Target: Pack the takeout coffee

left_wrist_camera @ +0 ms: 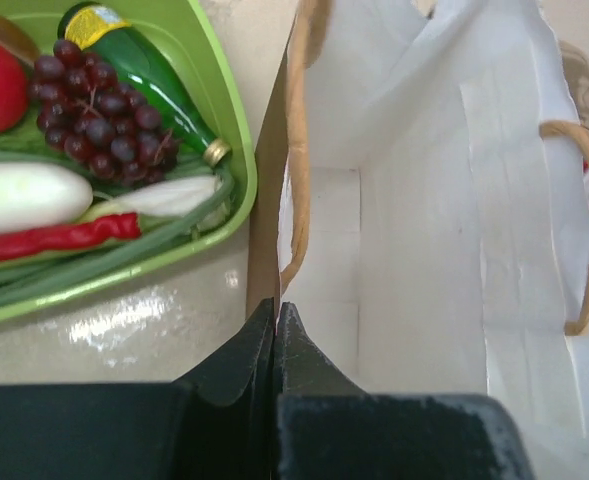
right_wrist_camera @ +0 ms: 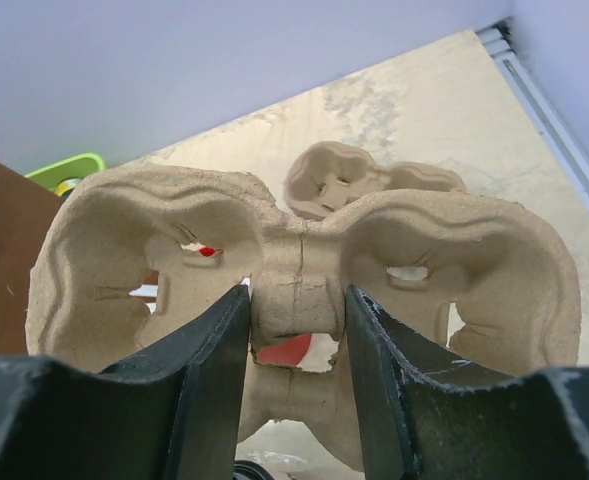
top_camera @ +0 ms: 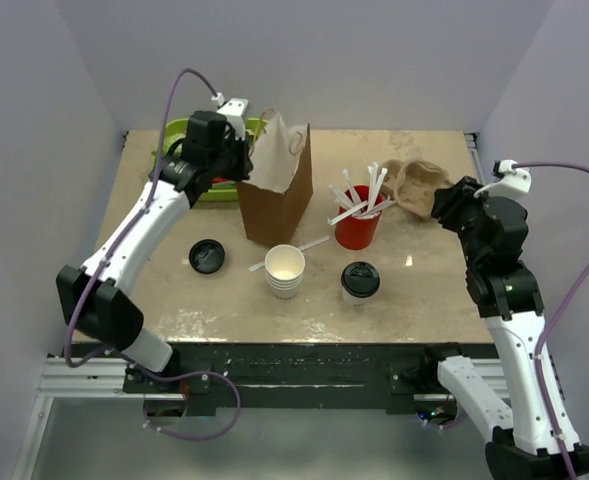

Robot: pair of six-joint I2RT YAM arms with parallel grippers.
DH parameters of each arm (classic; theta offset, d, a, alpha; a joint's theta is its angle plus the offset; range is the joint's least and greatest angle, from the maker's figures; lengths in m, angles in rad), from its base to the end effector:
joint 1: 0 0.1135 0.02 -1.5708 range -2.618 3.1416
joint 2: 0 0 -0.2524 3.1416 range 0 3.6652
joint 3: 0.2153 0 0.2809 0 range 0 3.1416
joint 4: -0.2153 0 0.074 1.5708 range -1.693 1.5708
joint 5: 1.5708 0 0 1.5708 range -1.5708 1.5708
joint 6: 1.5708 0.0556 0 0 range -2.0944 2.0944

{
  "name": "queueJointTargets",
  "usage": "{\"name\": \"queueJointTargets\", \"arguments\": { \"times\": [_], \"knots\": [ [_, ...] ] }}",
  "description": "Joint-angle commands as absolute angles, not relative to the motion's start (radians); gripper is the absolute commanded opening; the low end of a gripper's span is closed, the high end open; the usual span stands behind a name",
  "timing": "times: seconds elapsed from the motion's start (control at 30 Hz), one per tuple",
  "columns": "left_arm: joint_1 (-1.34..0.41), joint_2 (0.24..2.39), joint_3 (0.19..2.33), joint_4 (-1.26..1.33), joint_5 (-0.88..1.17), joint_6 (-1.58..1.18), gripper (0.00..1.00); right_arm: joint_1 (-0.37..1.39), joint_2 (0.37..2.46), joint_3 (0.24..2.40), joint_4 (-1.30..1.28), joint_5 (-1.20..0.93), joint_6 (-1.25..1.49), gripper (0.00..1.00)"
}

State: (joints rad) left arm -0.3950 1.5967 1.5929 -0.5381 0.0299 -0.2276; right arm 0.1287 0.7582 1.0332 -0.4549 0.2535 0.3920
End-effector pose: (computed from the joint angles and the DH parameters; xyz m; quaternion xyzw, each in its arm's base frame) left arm 0.3798 -0.1601 0.3580 0.0801 0.8668 -0.1631 0.4644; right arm 0.2104 0.0132 0.3965 0.1803 0.7444 0.0698 0.6392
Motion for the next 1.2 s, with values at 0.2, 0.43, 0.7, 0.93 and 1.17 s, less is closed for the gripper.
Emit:
{"name": "queueJointTargets", "arguments": {
  "times": [0.2,0.43,0.7,0.93,1.17],
  "knots": [
    [-0.429,1.272,1.333,-0.606,0.012,-0.248,0.0,0.126,0.825,1.117,-0.099,-0.273,0.366,0.45],
    [-0.431,1.143,1.211,-0.681,-0.084,-0.308,0.0,0.13,0.891,1.173,-0.009,-0.489,0.377,0.44],
    [-0.431,1.068,1.175,-0.678,0.049,-0.353,0.0,0.152,0.939,1.18,0.044,-0.584,0.388,0.44],
    [-0.44,1.042,1.097,-0.676,0.108,-0.419,0.0,0.337,1.026,1.239,0.104,-0.629,0.355,0.44],
    [-0.44,1.011,1.12,-0.712,-0.039,-0.485,0.02,0.554,1.195,1.373,0.181,-0.767,0.347,0.43]
  ]
}}
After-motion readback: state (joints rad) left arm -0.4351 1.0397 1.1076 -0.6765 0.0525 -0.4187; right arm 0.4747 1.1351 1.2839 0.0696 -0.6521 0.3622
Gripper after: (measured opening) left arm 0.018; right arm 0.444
